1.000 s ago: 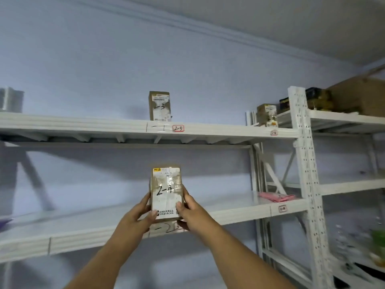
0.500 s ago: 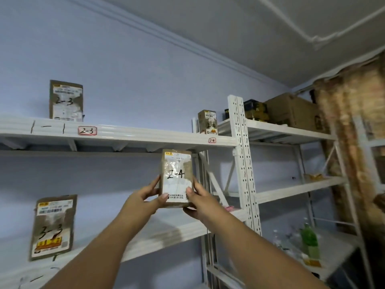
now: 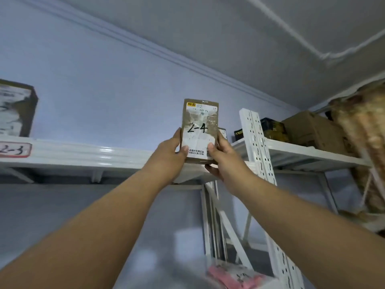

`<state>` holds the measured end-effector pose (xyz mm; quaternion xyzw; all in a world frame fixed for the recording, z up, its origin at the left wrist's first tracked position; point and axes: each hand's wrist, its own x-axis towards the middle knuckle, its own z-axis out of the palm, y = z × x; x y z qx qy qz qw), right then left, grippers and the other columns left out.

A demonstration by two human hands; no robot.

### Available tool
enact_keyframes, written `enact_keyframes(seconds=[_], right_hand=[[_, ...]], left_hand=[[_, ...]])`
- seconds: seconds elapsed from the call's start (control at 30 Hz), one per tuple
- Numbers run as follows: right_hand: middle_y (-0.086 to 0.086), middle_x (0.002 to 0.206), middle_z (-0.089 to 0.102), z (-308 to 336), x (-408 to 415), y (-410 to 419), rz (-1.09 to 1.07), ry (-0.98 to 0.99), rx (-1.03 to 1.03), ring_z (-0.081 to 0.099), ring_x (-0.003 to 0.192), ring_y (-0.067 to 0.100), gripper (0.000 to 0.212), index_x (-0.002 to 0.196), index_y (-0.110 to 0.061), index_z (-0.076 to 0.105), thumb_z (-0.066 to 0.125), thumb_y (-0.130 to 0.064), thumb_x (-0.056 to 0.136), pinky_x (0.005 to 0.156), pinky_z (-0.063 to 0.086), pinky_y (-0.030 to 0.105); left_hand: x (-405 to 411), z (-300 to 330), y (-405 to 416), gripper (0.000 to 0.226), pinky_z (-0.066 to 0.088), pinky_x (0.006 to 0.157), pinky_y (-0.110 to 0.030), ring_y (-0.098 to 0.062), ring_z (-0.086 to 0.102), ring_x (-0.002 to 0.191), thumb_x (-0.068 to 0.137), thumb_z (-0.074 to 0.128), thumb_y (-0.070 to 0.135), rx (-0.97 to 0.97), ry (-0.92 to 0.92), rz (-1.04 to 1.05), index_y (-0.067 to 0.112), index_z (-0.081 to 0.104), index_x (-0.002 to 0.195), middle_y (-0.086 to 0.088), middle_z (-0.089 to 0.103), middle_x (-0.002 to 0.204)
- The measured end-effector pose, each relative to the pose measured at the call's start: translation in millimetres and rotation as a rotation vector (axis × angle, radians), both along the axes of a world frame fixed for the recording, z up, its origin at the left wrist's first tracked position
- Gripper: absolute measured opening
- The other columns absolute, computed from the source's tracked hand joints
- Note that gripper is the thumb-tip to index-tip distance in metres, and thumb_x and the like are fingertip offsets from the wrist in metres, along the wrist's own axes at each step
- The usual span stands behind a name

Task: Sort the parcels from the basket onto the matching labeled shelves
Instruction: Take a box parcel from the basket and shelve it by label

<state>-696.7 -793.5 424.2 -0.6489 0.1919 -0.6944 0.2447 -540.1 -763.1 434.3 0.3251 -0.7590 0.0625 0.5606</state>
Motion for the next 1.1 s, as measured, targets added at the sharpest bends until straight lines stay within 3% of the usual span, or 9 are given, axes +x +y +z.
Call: enact_keyframes(seconds=[0.13,0.27,0.37,0.5,0.7,0.87,0.97,1.03,1.1], right_hand=[[-0.011,0.113,0.067,46.6,-13.4,-38.6,-0.134,0.084,-0.062,0.065,0.104,0.013,0.043,0.136,-0.049,0.043,0.049,-0.026,0.100,0.098,0.051,0.041],[-0.012,0.109,0.067,68.6,-18.7,-63.6,-0.290,0.185,-0.094,0.064,0.099,0.012,0.036,0.130,-0.046,0.047,0.049,-0.029,0.098,0.094,0.051,0.040],[-0.008,0.111,0.065,74.0,-21.8,-82.3,-0.421,0.326,-0.047,0.059,0.096,0.013,0.028,0.121,-0.038,0.055,0.053,-0.040,0.093,0.079,0.049,0.032],[-0.007,0.098,0.063,80.4,-28.8,-103.8,-0.520,0.471,-0.036,0.053,0.077,0.005,0.021,0.105,-0.028,0.062,0.059,-0.044,0.091,0.057,0.035,0.023],[0.008,0.116,0.065,89.0,-23.3,-127.9,-0.716,0.649,0.077,0.062,0.101,0.027,0.054,0.116,-0.016,0.063,0.069,-0.054,0.078,0.082,0.050,0.033],[0.011,0.118,0.064,86.5,-24.4,-119.8,-0.770,0.667,0.068,0.061,0.101,0.030,0.056,0.111,-0.011,0.062,0.068,-0.057,0.080,0.076,0.046,0.032],[0.011,0.113,0.064,70.5,-25.0,-113.1,-0.813,0.578,-0.067,0.055,0.087,0.027,0.039,0.102,-0.011,0.061,0.058,-0.048,0.090,0.069,0.041,0.031],[0.013,0.115,0.064,54.0,-19.3,-109.7,-0.811,0.468,-0.222,0.058,0.098,0.030,0.038,0.118,-0.009,0.059,0.050,-0.039,0.096,0.075,0.045,0.034],[0.012,0.120,0.064,39.6,-6.2,-107.9,-0.796,0.396,-0.433,0.054,0.114,0.031,0.040,0.127,-0.011,0.057,0.044,-0.033,0.097,0.089,0.045,0.037]], left_hand=[[-7.4,49.9,-33.1,0.042,0.039,0.083,-0.026,-0.018,0.056,0.111,0.099,0.045,0.030,-0.091,-0.098,0.244,0.036,0.039,0.140,0.007,0.061,0.128],[-18.2,74.5,-53.3,0.037,0.045,0.077,-0.028,-0.020,0.062,0.101,0.095,0.052,0.032,-0.031,-0.132,0.407,0.029,0.050,0.133,-0.001,0.067,0.113],[-26.1,77.6,-73.8,0.032,0.048,0.074,-0.029,-0.020,0.063,0.093,0.091,0.059,0.036,0.030,-0.150,0.525,0.022,0.063,0.118,-0.001,0.068,0.106],[-29.1,81.4,-97.7,0.034,0.051,0.076,-0.030,-0.019,0.062,0.089,0.080,0.068,0.039,0.058,-0.127,0.656,0.022,0.067,0.109,0.001,0.069,0.102],[-33.3,84.9,-115.4,0.040,0.051,0.084,-0.032,-0.020,0.063,0.088,0.069,0.073,0.045,0.138,-0.043,0.847,0.025,0.065,0.103,0.002,0.068,0.098],[-35.3,83.7,-112.3,0.038,0.050,0.079,-0.032,-0.022,0.061,0.080,0.071,0.070,0.053,0.179,-0.031,0.909,0.018,0.059,0.080,0.000,0.061,0.078],[-38.2,70.9,-100.8,0.043,0.041,0.081,-0.033,-0.025,0.058,0.106,0.085,0.051,0.057,0.102,-0.098,1.000,0.023,0.059,0.109,-0.001,0.064,0.110],[-33.5,57.7,-90.3,0.050,0.040,0.092,-0.033,-0.020,0.052,0.123,0.089,0.044,0.052,-0.017,-0.106,0.959,0.031,0.049,0.134,0.006,0.057,0.133],[-22.8,42.6,-73.2,0.049,0.040,0.103,-0.032,-0.016,0.050,0.127,0.091,0.046,0.044,-0.094,-0.062,0.838,0.033,0.047,0.139,0.009,0.055,0.138]])
